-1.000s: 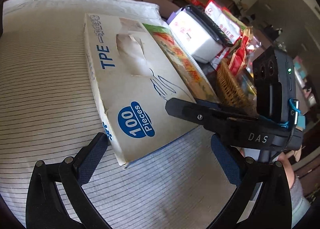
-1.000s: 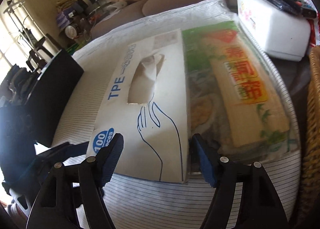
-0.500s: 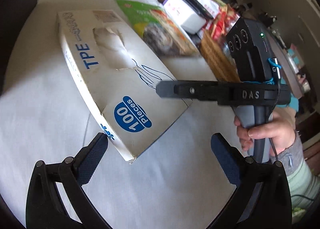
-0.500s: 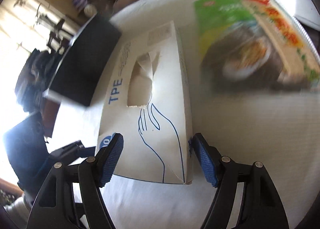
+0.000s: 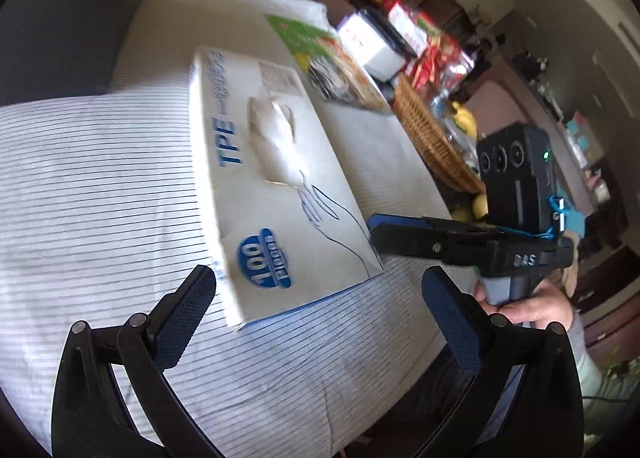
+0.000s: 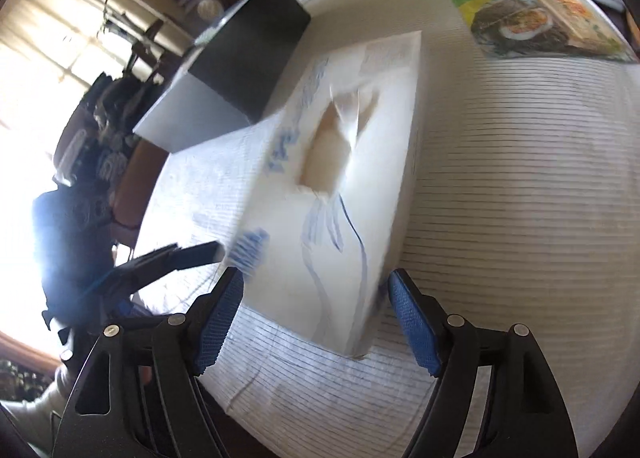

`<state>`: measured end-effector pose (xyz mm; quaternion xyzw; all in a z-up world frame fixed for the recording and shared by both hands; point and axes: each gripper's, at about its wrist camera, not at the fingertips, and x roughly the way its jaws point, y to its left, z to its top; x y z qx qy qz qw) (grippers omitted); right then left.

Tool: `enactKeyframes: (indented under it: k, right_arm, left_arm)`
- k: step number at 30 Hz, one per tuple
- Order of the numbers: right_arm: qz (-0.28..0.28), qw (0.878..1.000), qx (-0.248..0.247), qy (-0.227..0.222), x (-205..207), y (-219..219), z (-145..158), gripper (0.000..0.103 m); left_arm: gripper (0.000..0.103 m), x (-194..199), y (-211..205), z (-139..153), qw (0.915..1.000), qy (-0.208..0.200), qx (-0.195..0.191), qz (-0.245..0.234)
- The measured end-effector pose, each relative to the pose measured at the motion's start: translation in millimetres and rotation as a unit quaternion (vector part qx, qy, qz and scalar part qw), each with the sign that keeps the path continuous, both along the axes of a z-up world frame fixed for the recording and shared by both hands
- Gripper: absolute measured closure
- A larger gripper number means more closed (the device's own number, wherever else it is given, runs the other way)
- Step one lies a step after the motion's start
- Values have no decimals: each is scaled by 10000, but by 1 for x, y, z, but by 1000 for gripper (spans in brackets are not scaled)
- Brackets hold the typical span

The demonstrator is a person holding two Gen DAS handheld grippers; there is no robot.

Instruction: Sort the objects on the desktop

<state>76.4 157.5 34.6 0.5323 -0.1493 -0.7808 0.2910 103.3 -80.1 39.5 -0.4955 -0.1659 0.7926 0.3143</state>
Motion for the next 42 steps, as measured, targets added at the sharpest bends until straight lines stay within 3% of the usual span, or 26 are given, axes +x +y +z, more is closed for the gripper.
enactKeyframes:
  k: [8,11,16,20,23,27,33,35,37,39,42]
  right_arm:
    - [-985,9941,301,344,-23,23,14,25]
    - [-1010,9926,542,389,-32,11,14,25]
    - [-697,9865,1416,432,-54,-27,7,25]
    - [-775,9833,1610,357,-68,-24,-10,25]
    - [-828,9836,1568,324,-74,-24,-19,26]
    - [-866,9866,1341,345,-75,-17,-24,31]
    - [-708,9911,1076,322,-74,-22,-23,40]
    - [-567,9906,1179,395,-73,-31,-23,40]
    - [-440,9885,1358,489,-72,-39,-22,41]
    - [-381,9857,1537,569,-70,-44,-22,41]
    - [-475,9893,1294,481,-69,-39,-21,41]
  left_arm:
    - [0,-8,-18,-3,9968,136,-416,664]
    - [0,-16,-13,1,9956,226,-546,723]
    - [0,-46,11,7,9910,412,-1186,466]
    - [1,-71,31,1,9816,566,-1804,286]
    - [1,-77,32,-9,9851,407,-1642,314]
    - [6,-87,28,-32,9906,-150,-1275,470]
    - [6,-86,48,-35,9819,237,-1848,346]
    - [15,-81,54,-34,9806,364,-1911,246]
    - [17,-79,56,-33,9772,426,-2069,207]
    - [19,-78,49,-33,9802,364,-1930,230]
    - [20,-79,38,-30,9854,251,-1657,299]
